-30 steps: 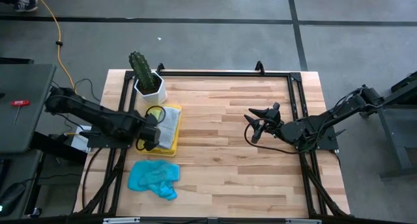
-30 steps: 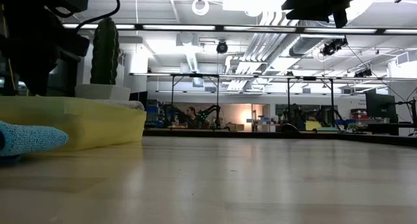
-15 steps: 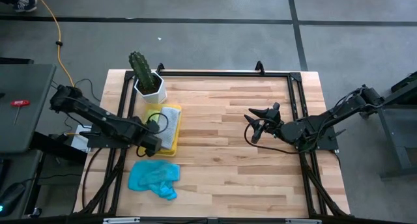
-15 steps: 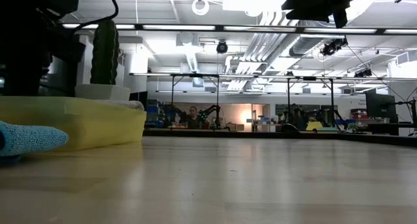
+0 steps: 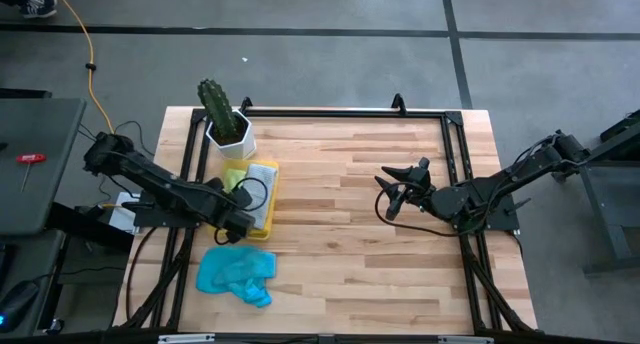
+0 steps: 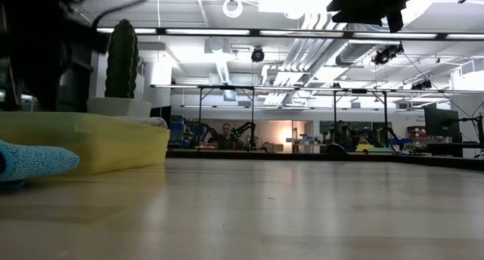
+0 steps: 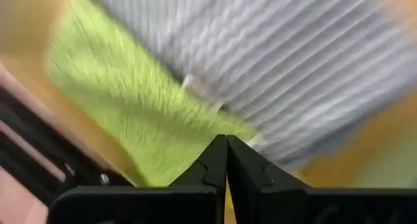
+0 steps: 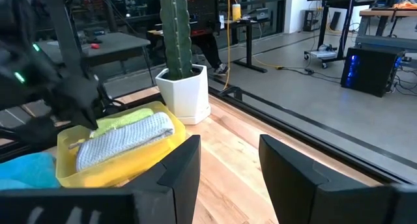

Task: Fold microfiber towels
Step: Put the folded green microfiber towel into the yellow bin, then fold the blue microfiber towel

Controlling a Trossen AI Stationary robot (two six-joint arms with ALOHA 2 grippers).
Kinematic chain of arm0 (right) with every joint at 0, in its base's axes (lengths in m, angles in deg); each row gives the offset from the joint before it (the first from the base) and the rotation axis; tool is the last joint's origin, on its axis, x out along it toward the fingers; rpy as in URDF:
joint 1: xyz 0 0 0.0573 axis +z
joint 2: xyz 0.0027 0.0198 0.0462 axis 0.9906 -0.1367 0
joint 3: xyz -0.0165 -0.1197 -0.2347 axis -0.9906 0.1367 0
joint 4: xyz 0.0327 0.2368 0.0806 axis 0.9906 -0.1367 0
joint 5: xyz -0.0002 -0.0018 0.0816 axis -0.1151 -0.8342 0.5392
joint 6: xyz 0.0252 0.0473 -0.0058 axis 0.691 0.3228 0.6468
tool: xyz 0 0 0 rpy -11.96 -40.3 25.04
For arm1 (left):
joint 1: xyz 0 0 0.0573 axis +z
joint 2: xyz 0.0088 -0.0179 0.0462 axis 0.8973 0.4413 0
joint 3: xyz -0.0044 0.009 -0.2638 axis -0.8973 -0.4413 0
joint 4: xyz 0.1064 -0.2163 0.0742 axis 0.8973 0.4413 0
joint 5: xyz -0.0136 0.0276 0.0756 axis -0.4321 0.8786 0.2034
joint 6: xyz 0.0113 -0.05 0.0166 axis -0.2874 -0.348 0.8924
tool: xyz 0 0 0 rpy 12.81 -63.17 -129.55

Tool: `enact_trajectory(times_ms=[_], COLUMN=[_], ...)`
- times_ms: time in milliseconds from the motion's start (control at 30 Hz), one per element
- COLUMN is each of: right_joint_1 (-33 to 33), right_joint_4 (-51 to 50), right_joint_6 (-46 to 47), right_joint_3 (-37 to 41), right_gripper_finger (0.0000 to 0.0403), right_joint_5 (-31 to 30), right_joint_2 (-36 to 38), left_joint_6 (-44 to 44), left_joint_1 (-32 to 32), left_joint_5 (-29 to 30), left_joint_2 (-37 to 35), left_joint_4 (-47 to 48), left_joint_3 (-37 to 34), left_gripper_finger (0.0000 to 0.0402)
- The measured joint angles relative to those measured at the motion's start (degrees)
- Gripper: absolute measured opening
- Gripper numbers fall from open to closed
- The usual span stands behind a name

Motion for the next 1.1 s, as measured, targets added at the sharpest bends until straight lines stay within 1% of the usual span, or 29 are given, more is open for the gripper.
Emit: enact_trajectory(times_ms=[100,200,300,367,467,567,700,833,967,1100], right_joint_1=[0.0,0.0,0.0,0.0,0.0,0.0,0.0,0.0,0.0,0.0], right_joint_4=[0.0,0.0,0.0,-0.1,-0.1,-0.1,-0.1,-0.1,-0.1,-0.1], right_joint_6=[0.0,0.0,0.0,0.0,0.0,0.0,0.0,0.1,0.2,0.1], right_joint_3=[0.0,0.0,0.0,0.0,0.0,0.0,0.0,0.0,0.0,0.0], right_gripper_finger=[0.0149,0.0149,0.0149,0.0149,0.0149,0.0149,0.0149,0.0149,0.0149,0.0149], right_joint_5=[0.0,0.0,0.0,0.0,0.0,0.0,0.0,0.0,0.0,0.0], right_joint_2=[0.0,0.0,0.0,0.0,0.0,0.0,0.0,0.0,0.0,0.0], left_joint_6=[0.5,2.4,3.0,2.6,1.3,-0.8,-2.2,-1.7,-4.0,-6.5], left_joint_1=[-1.4,-3.5,-6.4,-8.9,-13.9,-19.4,-26.5,-32.0,-34.9,-35.5], left_joint_5=[2.6,2.5,-2.7,-6.6,-10.8,-12.5,-12.4,-12.0,-12.3,-13.1], left_joint_2=[-1.8,-2.4,-1.1,1.2,4.6,8.5,14.1,19.8,24.2,26.7], left_joint_4=[0.8,-0.9,-6.6,-10.5,-14.0,-15.4,-15.5,-15.3,-14.4,-9.9], left_joint_3=[4.6,7.5,7.7,7.7,8.2,10.2,14.5,17.3,17.6,17.6], left_gripper_finger=[0.0000,0.0000,0.0001,0.0006,0.0020,0.0041,0.0076,0.0117,0.0159,0.0192])
